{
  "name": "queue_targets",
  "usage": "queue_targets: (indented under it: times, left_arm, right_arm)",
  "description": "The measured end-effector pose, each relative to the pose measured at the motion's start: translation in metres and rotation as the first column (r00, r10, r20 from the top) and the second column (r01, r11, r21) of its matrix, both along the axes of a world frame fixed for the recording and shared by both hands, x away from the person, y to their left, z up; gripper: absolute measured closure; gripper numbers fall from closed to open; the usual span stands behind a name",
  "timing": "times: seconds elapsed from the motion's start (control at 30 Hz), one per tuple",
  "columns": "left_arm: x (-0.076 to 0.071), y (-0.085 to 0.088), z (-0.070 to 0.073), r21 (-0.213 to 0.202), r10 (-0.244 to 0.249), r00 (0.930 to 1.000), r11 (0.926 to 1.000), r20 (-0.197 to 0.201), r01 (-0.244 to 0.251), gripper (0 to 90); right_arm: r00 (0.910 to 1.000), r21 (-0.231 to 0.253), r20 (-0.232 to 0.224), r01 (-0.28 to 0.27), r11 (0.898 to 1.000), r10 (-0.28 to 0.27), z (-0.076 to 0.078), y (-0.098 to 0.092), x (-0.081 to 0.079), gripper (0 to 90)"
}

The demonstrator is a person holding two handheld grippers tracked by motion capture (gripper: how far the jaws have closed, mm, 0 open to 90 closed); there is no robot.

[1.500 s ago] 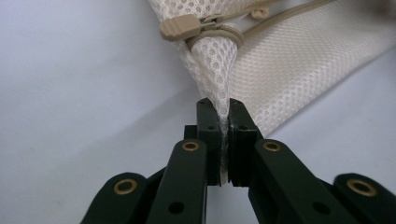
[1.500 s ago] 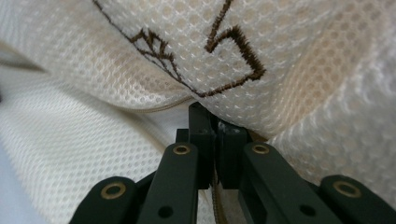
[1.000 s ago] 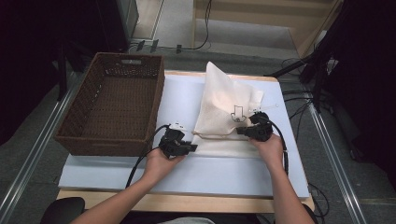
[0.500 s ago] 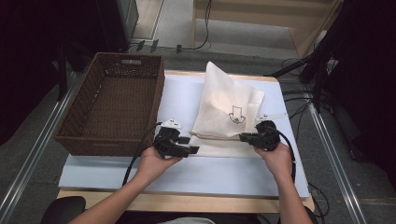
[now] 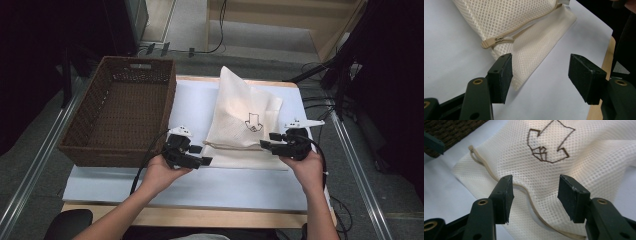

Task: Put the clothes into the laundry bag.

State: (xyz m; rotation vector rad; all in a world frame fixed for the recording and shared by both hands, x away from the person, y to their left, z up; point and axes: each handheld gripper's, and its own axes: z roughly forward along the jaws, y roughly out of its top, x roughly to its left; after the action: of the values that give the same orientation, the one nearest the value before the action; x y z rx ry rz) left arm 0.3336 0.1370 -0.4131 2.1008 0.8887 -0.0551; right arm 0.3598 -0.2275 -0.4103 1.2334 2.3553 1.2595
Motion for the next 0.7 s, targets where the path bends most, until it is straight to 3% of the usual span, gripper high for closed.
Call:
queue_targets:
  times: [0.17, 0.7]
  left_arm:
    - [0.001, 0.005, 0.001, -0.001, -0.002, 1.0, 1.0, -0.01, 0.002, 36.3]
    - [0.003, 0.001, -0.003, 0.025, -0.038, 0.9992, 0.999, -0.007, 0.038, 35.1]
  right_arm:
    - [0.9997, -0.015, 0.021, 0.01, 1.0, -0.009, -0.005, -0.007, 0.002, 45.0]
    - [0.9986, 0.003, -0.006, 0.053, 0.999, -0.053, -0.009, -0.016, 0.004, 43.2]
